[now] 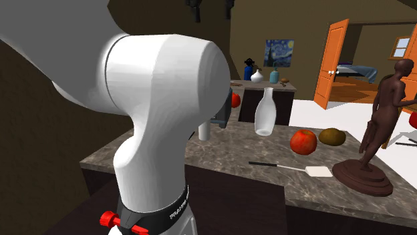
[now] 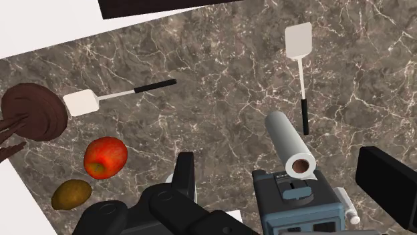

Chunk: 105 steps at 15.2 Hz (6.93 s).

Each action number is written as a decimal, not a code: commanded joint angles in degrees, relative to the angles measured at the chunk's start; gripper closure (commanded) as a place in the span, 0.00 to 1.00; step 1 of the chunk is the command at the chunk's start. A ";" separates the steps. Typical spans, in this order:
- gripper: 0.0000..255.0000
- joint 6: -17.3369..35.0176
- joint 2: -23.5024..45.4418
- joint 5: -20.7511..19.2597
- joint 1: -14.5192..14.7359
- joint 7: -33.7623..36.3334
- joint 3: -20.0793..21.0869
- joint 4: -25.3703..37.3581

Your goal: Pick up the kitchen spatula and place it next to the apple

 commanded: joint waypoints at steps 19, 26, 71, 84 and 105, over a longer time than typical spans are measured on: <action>0.00 35.58 19.77 3.37 4.16 4.18 6.81 -17.30; 0.00 49.90 34.82 1.99 4.72 7.16 9.97 -17.18; 1.00 70.03 69.16 -14.63 10.86 21.81 7.00 -4.85; 1.00 61.20 58.31 -8.23 6.93 16.78 12.24 -6.77; 1.00 51.03 46.15 0.42 0.92 1.01 10.02 -8.08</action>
